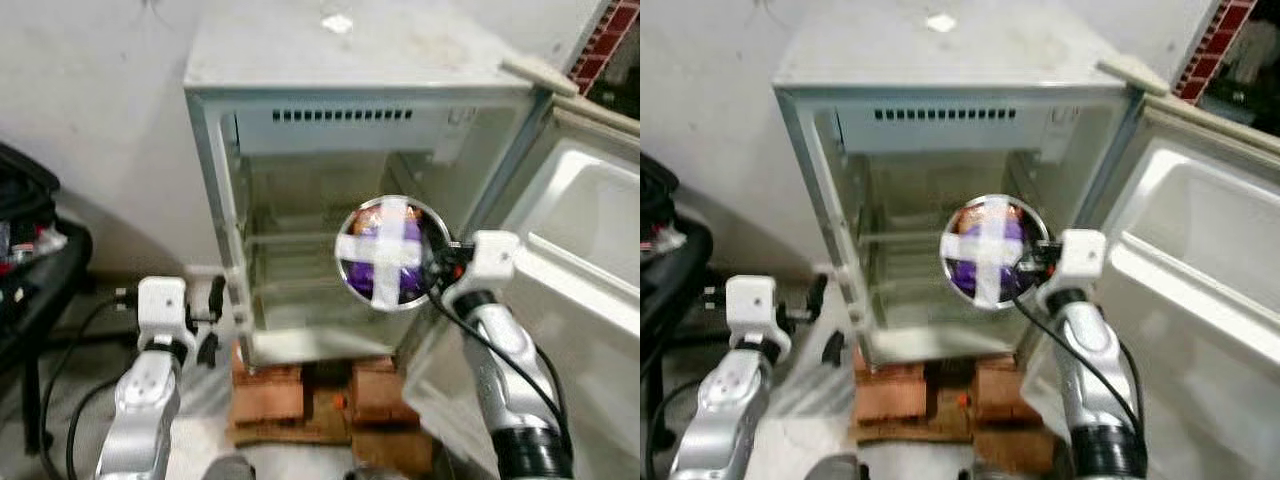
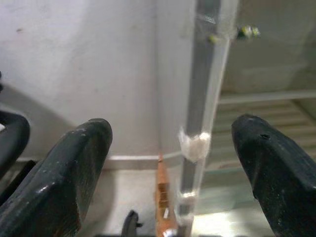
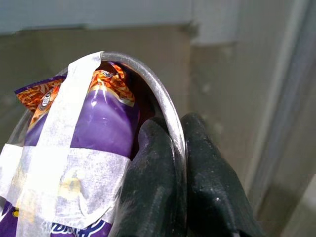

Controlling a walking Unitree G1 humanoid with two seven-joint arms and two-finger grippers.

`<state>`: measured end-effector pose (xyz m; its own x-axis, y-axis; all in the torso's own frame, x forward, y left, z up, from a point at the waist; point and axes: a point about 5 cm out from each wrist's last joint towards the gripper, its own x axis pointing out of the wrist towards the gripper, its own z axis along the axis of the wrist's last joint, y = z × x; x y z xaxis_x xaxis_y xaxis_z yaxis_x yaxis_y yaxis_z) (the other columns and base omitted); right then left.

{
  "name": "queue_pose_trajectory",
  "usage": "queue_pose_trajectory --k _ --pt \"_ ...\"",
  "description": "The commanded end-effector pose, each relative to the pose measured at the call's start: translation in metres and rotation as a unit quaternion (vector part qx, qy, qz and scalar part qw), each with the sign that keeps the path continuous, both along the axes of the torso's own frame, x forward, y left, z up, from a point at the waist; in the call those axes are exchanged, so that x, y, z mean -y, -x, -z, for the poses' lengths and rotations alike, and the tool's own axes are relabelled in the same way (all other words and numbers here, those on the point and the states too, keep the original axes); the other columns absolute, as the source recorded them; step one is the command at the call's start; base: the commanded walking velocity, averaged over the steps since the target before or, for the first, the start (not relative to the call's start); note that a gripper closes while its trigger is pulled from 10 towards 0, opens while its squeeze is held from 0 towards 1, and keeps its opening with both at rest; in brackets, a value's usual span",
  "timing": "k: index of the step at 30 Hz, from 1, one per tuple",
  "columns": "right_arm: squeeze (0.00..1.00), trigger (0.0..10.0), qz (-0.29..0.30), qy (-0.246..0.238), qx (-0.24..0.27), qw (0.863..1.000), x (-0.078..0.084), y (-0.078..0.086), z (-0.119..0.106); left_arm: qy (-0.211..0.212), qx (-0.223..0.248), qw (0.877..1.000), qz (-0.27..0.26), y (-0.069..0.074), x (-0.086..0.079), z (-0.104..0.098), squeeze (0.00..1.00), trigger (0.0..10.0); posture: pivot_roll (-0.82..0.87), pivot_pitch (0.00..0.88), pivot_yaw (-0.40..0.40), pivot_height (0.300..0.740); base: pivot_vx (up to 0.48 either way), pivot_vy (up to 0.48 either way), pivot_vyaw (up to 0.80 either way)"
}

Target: Restocking fridge

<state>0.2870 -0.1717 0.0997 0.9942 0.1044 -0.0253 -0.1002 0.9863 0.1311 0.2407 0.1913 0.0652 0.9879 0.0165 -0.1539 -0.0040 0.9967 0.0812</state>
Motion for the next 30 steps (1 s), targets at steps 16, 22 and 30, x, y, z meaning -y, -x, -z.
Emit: queue_pose_trajectory --k 16,22,30 --pt "0.00 10.0 -0.022 -0.012 0.019 1.000 -0.013 -0.004 -0.008 -0.005 0.001 1.000 -0.004 0.001 -0.008 -0.004 0.00 10.0 0.04 0.041 -0.076 0.740 0.323 0.000 0.00" --pt "0.00 10.0 -0.023 -0.013 0.016 1.000 -0.013 -0.004 -0.006 -0.005 0.000 1.000 -0.015 0.003 -0.010 -0.004 0.00 10.0 0.04 0.045 -0.076 0.740 0.201 0.000 0.00" --pt "0.00 10.0 -0.028 -0.013 -0.022 0.999 -0.017 -0.010 0.002 0.013 -0.022 0.999 0.024 0.016 -0.006 -0.001 0.00 10.0 0.06 0.058 -0.093 0.740 0.000 0.000 0.00"
